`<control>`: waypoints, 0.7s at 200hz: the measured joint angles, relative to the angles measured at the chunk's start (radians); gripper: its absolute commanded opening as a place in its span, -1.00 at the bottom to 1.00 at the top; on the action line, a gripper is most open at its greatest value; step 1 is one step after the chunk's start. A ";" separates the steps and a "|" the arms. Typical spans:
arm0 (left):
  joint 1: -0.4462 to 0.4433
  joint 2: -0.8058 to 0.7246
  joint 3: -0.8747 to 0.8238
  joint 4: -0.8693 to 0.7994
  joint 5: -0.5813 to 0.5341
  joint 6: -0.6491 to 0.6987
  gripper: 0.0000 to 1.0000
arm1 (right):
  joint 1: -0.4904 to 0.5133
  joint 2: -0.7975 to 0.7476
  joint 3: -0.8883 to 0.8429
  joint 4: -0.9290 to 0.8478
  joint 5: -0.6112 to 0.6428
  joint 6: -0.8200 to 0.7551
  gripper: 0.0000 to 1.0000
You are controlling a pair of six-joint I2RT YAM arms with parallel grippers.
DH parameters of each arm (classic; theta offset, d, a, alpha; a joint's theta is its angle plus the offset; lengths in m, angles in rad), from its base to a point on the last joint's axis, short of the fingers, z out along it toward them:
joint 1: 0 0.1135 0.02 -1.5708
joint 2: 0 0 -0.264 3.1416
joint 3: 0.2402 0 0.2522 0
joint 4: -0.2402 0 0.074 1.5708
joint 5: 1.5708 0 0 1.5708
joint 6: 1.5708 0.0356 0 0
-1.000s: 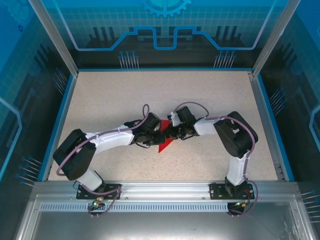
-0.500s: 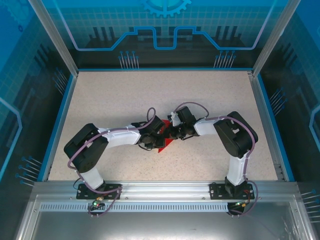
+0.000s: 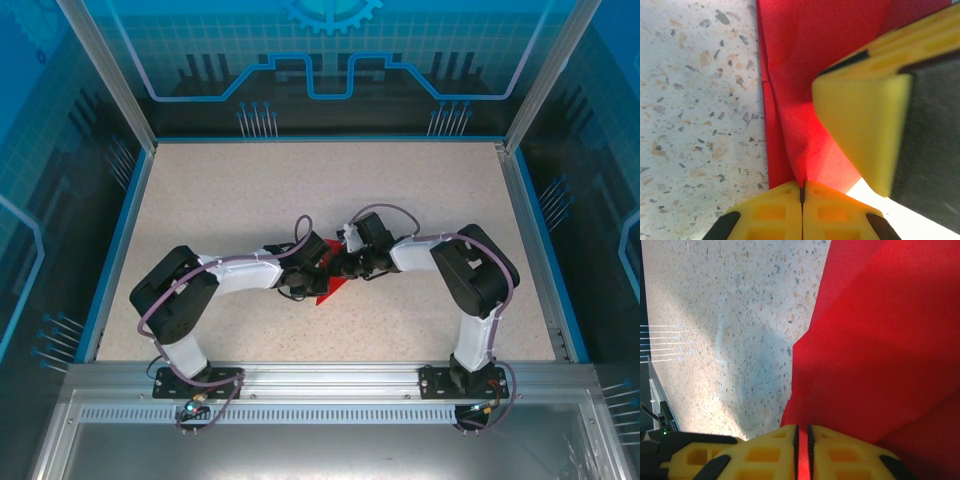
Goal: Fold a paper plane with a square sheet of paper (pick it up from the middle)
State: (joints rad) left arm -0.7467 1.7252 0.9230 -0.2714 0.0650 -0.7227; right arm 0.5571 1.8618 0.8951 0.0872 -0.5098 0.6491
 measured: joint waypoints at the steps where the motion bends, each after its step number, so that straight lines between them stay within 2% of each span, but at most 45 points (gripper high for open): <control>1: 0.000 0.000 0.000 0.000 0.001 0.000 -0.92 | 0.000 -0.001 0.000 -0.001 0.000 -0.001 -0.63; 91: 0.036 -0.001 -0.013 0.034 0.072 0.050 -0.92 | -0.043 -0.052 0.048 -0.143 0.082 -0.096 -0.37; 140: 0.074 -0.002 -0.028 0.068 0.132 0.071 -0.91 | -0.043 -0.048 0.064 -0.180 0.105 -0.123 -0.32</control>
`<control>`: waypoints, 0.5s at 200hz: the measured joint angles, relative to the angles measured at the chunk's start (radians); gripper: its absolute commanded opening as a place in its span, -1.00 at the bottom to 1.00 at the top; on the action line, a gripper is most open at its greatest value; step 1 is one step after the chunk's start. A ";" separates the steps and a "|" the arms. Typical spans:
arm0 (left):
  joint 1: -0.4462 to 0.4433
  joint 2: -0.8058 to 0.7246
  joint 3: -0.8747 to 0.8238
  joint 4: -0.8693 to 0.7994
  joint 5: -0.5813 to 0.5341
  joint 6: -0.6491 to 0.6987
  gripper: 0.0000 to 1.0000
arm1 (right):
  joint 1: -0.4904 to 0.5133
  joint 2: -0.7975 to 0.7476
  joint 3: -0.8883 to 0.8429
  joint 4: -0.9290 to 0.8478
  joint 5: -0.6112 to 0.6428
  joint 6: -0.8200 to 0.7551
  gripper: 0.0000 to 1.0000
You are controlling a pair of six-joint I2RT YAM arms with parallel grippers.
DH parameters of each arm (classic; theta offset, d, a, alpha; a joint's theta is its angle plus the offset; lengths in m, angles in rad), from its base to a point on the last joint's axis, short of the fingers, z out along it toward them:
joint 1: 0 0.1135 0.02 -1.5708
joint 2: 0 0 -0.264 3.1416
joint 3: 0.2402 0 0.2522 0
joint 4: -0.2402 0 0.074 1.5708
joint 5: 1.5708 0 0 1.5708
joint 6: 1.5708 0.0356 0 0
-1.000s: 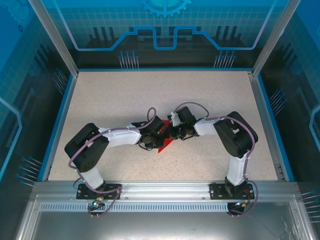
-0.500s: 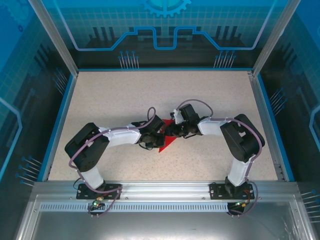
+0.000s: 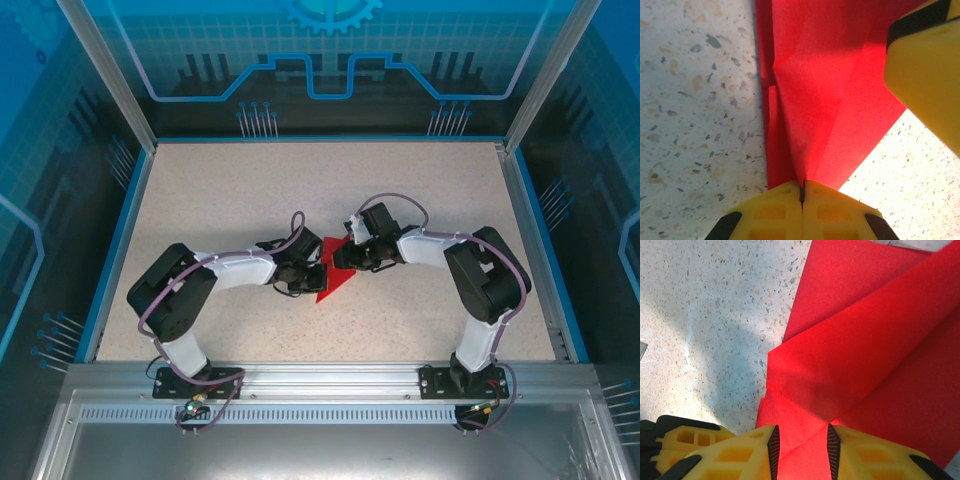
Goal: Fold a paper plane with a square sheet of paper (pick it up from the middle)
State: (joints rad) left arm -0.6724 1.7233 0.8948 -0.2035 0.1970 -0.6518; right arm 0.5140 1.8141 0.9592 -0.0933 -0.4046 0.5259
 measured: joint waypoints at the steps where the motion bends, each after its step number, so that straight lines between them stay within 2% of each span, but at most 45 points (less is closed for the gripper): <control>1: 0.000 0.000 0.000 0.000 0.001 0.000 -0.91 | 0.000 0.000 0.000 0.000 0.000 0.000 -0.32; 44: 0.020 0.000 -0.015 0.027 0.032 0.001 -0.90 | 0.000 0.033 0.019 -0.017 0.023 -0.017 -0.34; 100: 0.045 -0.002 -0.028 0.051 0.052 0.001 -0.90 | 0.008 0.061 0.056 -0.041 0.055 -0.051 -0.48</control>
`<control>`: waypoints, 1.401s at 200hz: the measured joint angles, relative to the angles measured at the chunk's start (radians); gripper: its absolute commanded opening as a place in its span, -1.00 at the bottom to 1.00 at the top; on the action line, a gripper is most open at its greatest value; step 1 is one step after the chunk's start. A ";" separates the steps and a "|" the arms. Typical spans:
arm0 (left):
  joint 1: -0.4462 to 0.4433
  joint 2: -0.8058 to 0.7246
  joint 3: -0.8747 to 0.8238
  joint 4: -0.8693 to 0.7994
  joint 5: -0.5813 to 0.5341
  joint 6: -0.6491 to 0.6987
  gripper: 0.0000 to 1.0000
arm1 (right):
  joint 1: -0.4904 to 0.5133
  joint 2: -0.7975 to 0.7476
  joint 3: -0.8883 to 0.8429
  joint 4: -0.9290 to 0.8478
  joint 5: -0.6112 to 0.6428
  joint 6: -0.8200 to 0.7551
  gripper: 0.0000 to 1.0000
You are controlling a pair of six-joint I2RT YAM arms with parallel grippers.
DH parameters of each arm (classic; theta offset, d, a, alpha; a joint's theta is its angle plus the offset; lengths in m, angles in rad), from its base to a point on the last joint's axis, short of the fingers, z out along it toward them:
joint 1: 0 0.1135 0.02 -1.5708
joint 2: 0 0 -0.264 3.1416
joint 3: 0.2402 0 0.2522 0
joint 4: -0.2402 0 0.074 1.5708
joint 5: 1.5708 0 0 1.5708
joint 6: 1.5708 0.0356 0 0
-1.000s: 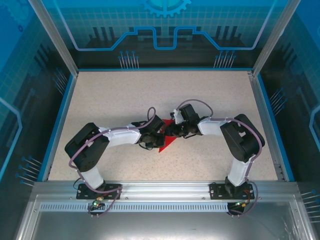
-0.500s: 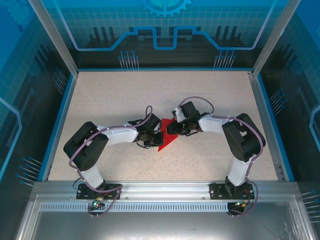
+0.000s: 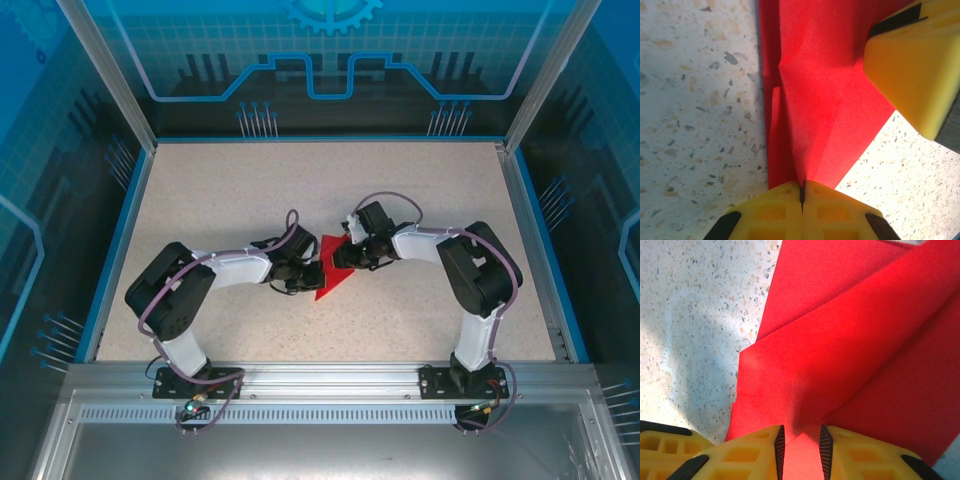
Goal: Fold a paper plane with a square sheet of paper (pick it up from the middle)
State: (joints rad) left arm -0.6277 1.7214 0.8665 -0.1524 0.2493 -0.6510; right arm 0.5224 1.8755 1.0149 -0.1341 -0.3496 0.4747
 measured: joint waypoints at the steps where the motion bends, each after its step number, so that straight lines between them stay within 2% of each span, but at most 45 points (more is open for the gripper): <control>1: 0.000 0.000 0.000 0.000 0.000 0.000 -0.90 | 0.000 0.001 0.000 0.000 0.001 -0.002 -0.48; 128: 0.045 0.000 -0.026 0.041 0.038 -0.003 -0.85 | 0.074 0.011 0.056 -0.065 0.203 -0.084 -0.60; 186: 0.066 0.000 -0.051 0.084 0.070 -0.006 -0.84 | 0.080 0.011 0.061 -0.074 0.219 -0.092 -0.61; 233: 0.076 0.011 -0.058 0.109 0.096 -0.023 -0.82 | 0.082 -0.003 0.058 -0.077 0.212 -0.092 -0.50; 280: 0.077 0.011 -0.055 0.101 0.101 -0.003 -0.70 | 0.082 -0.065 0.060 -0.119 0.211 -0.106 -0.46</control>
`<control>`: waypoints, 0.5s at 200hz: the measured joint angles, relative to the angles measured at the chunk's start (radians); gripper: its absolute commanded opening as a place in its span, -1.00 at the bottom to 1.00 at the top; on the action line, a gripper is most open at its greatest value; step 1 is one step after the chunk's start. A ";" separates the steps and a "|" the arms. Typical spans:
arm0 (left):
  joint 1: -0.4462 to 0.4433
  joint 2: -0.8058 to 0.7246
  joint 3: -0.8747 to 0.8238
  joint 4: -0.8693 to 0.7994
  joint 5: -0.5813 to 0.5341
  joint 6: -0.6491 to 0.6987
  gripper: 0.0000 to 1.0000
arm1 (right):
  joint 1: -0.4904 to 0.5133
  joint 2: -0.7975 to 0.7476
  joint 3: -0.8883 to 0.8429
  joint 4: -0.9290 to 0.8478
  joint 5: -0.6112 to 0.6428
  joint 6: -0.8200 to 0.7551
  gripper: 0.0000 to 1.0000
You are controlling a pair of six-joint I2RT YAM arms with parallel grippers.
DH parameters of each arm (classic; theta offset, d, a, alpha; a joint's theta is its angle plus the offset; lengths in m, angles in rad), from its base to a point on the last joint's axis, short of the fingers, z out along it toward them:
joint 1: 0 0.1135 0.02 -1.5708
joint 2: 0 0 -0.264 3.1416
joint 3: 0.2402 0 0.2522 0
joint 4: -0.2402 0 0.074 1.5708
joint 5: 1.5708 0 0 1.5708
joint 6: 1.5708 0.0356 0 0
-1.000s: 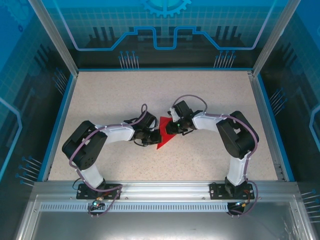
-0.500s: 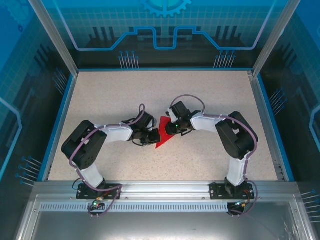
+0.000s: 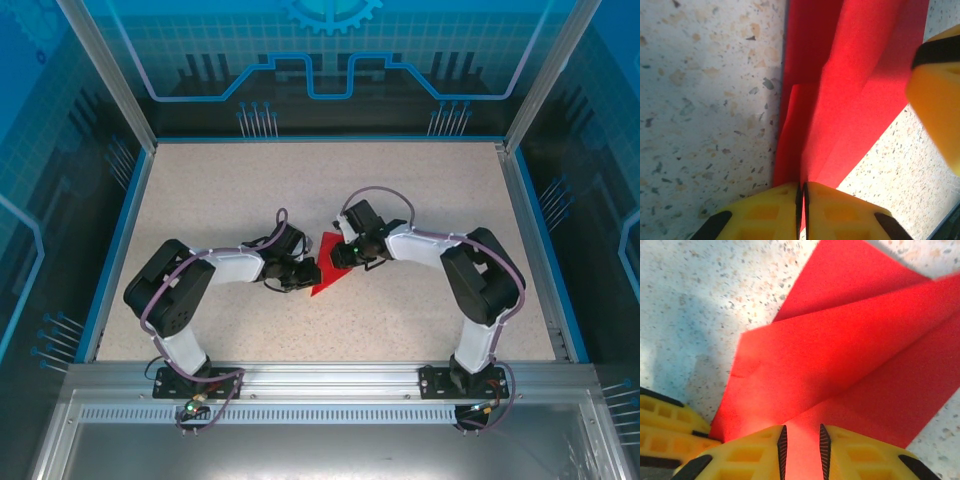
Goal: Fold a paper plane with a square sheet of paper (pick it up from the middle)
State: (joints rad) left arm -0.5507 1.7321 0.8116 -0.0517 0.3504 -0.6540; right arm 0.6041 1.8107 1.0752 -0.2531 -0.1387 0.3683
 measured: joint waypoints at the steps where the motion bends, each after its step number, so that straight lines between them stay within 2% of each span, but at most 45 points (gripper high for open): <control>1: 0.000 0.000 0.000 -0.001 0.000 0.000 -0.70 | 0.000 -0.001 0.000 0.000 0.000 0.000 -0.46; 100: -0.006 -0.010 0.097 -0.175 -0.033 0.144 -0.30 | 0.000 0.000 0.019 -0.016 -0.019 -0.030 -0.46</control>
State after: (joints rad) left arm -0.5571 1.7226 0.9089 -0.2268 0.3176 -0.5102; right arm 0.6044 1.8103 1.0939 -0.2695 -0.1577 0.3382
